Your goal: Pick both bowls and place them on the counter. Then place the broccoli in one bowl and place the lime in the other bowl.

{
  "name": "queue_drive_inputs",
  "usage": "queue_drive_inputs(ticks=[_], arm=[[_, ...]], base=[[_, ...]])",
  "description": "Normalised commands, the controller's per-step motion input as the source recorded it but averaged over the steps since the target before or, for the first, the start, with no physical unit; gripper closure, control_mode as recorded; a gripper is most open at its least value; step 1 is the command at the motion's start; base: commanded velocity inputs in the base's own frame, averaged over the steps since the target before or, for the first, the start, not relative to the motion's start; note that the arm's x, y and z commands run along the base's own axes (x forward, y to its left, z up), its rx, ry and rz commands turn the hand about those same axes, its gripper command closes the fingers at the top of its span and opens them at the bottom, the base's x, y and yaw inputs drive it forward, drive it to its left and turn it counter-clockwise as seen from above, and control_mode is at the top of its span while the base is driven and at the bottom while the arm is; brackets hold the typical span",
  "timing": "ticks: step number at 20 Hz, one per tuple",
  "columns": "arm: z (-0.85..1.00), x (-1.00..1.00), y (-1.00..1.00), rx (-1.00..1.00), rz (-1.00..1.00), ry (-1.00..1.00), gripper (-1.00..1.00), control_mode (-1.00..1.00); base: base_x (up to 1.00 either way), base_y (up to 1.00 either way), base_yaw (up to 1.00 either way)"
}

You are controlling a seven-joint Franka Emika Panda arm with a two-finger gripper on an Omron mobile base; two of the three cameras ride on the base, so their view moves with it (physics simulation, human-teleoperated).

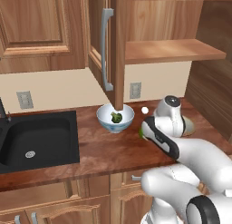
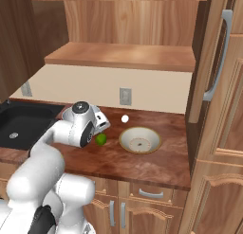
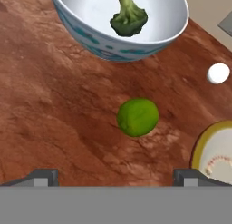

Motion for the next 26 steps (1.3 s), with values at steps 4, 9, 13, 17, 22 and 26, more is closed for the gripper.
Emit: queue_drive_inputs(ticks=[4, 9, 13, 17, 22, 26], arm=[[-0.14, 0.24, 0.0, 0.0, 0.06, 0.02, -1.0, -1.0], [-0.12, 0.3, 0.0, -0.01, 0.02, 0.01, -1.0, -1.0], [-0.19, 0.23, 0.03, -0.04, 0.0, 0.03, -1.0, -1.0], [-0.21, 0.21, 0.05, -0.02, 0.0, 0.05, -1.0, -1.0], [-0.21, 0.21, 0.03, 0.0, 0.0, 0.05, -1.0, -1.0], [-0.23, 0.17, 0.02, -0.01, 0.0, 0.09, -1.0, -1.0]], base=[[0.0, 0.0, 0.0], [0.0, 0.0, 0.0], [0.0, 0.0, 0.0], [0.0, 0.0, 0.0], [0.0, 0.0, 0.0], [0.0, 0.0, 0.0]])
